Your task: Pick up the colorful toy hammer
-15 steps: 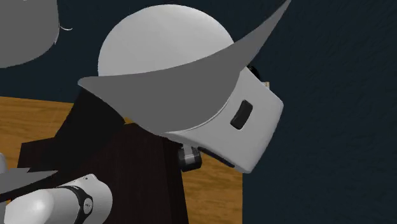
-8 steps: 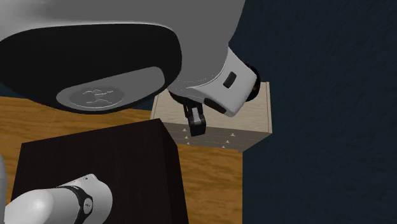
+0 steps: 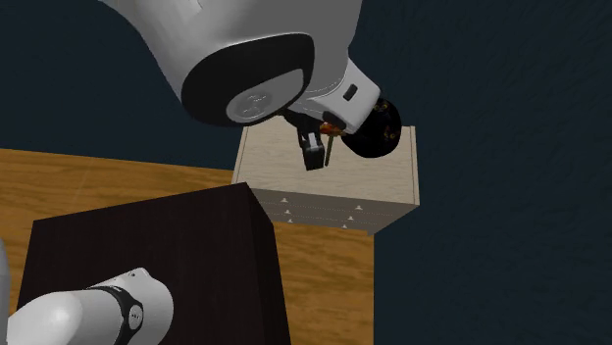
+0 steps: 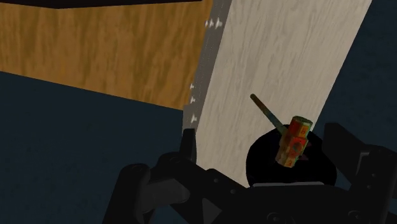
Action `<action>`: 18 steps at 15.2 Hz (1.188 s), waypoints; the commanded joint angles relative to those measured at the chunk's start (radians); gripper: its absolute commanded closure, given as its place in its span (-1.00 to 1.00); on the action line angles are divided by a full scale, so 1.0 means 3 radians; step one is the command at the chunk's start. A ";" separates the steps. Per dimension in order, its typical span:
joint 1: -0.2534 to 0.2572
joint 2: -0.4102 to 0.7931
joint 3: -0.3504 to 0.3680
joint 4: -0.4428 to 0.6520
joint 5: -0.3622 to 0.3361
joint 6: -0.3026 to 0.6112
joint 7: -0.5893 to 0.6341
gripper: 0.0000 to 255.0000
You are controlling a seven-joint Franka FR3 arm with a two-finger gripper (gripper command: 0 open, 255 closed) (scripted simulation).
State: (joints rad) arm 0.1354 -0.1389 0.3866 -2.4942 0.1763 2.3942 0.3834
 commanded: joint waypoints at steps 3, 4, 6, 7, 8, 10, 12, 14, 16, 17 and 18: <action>0.0020 0.0559 0.0123 0.0215 -0.0358 0.0345 0.0422 -1.00; 0.0043 0.0703 0.0133 0.0287 -0.0474 0.0411 0.0547 -1.00; 0.0112 0.0991 0.0124 0.0445 -0.0722 0.0521 0.0803 -1.00; 0.0161 0.1134 0.0102 0.0532 -0.0844 0.0565 0.0928 -1.00; 0.0221 0.1274 0.0070 0.0624 -0.0960 0.0602 0.1047 -1.00; 0.0362 0.1547 -0.0019 0.0822 -0.1166 0.0659 0.1261 -1.00; 0.0511 0.1811 -0.0116 0.1036 -0.1333 0.0696 0.1443 -1.00; 0.0543 0.1888 -0.0156 0.1044 -0.1377 0.0764 0.1472 -1.00; 0.0571 0.1968 -0.0193 0.1054 -0.1423 0.0831 0.1504 -1.00; 0.0586 0.2008 -0.0212 0.1060 -0.1445 0.0864 0.1519 -1.00; 0.0600 0.2048 -0.0232 0.1068 -0.1468 0.0897 0.1535 -1.00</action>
State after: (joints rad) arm 0.3108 0.4645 0.3224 -2.1752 -0.2573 2.6533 0.8384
